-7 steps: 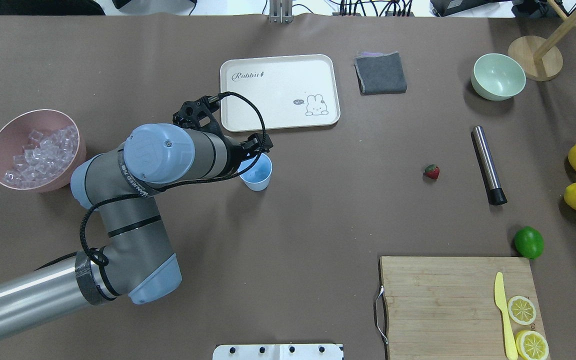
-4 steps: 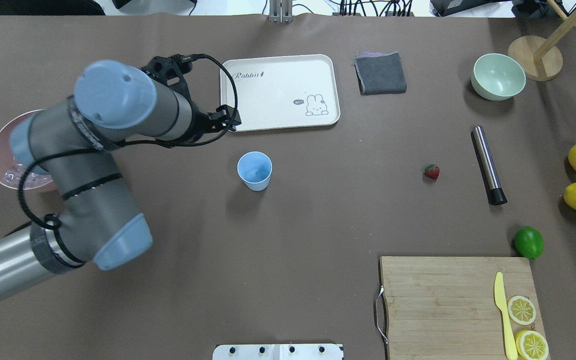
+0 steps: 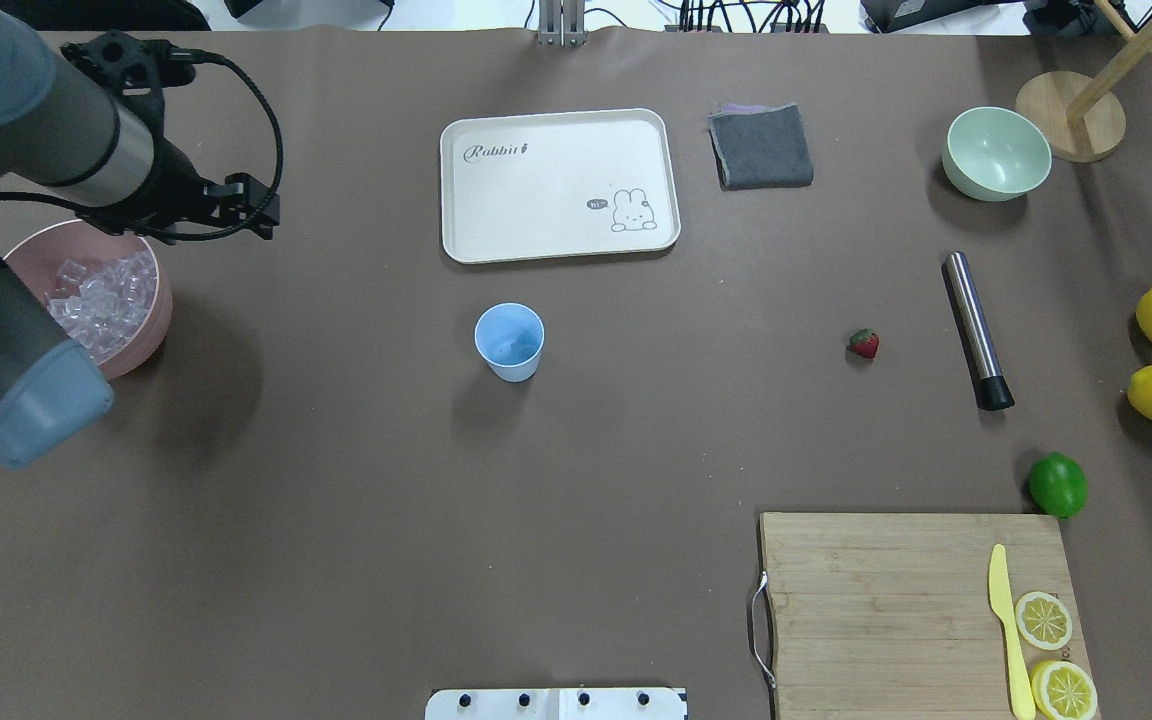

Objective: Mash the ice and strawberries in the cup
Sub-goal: 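Move the left gripper back over the pink ice bowl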

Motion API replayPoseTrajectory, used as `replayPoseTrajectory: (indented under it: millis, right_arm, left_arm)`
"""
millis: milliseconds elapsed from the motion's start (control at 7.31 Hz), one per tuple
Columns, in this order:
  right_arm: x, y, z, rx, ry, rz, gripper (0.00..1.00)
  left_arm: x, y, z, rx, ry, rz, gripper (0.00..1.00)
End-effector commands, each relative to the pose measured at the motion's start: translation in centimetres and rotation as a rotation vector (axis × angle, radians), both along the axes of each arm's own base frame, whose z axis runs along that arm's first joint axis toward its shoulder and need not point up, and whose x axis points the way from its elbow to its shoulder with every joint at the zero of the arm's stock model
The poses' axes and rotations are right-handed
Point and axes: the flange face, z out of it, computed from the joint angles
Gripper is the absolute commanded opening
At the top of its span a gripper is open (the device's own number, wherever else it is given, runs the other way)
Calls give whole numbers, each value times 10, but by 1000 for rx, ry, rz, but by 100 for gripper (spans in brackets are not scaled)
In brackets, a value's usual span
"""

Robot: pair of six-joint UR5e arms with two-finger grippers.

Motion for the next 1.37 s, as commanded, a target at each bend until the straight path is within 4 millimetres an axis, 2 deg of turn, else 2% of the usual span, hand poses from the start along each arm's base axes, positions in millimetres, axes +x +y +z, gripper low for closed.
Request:
replayPoseTrajectory:
  millis: [0, 137, 273, 410, 547, 684, 820, 957, 1231]
  right_arm:
    - [0, 0, 0, 0, -2, 0, 100]
    - [-1, 0, 0, 2, -2, -1, 100]
    - [-1, 0, 1, 0, -2, -1, 100]
    - [-1, 0, 1, 0, -2, -1, 100]
    - [-1, 0, 1, 3, -2, -3, 100]
    - [-2, 0, 4, 0, -2, -4, 100]
    - [-2, 0, 4, -2, -1, -4, 100]
    - [-2, 0, 5, -5, -1, -2, 100]
    - [-2, 7, 10, -12, -3, 1, 100]
  left_arm:
    - [-83, -6, 86, -120, -66, -112, 97]
    - [-107, 3, 116, -73, -93, -63, 97]
    - [-111, 6, 128, -4, -97, -12, 97]
    - [-103, 3, 126, 25, -94, 13, 97]
    - [-86, 1, 116, 50, -80, 38, 96]
    - [-61, 12, 114, 64, -73, 88, 96]
    - [-45, 18, 120, 101, -84, 158, 95]
    - [-41, 17, 135, 156, -108, 234, 95]
    - [-41, 27, 154, 185, -81, 338, 93]
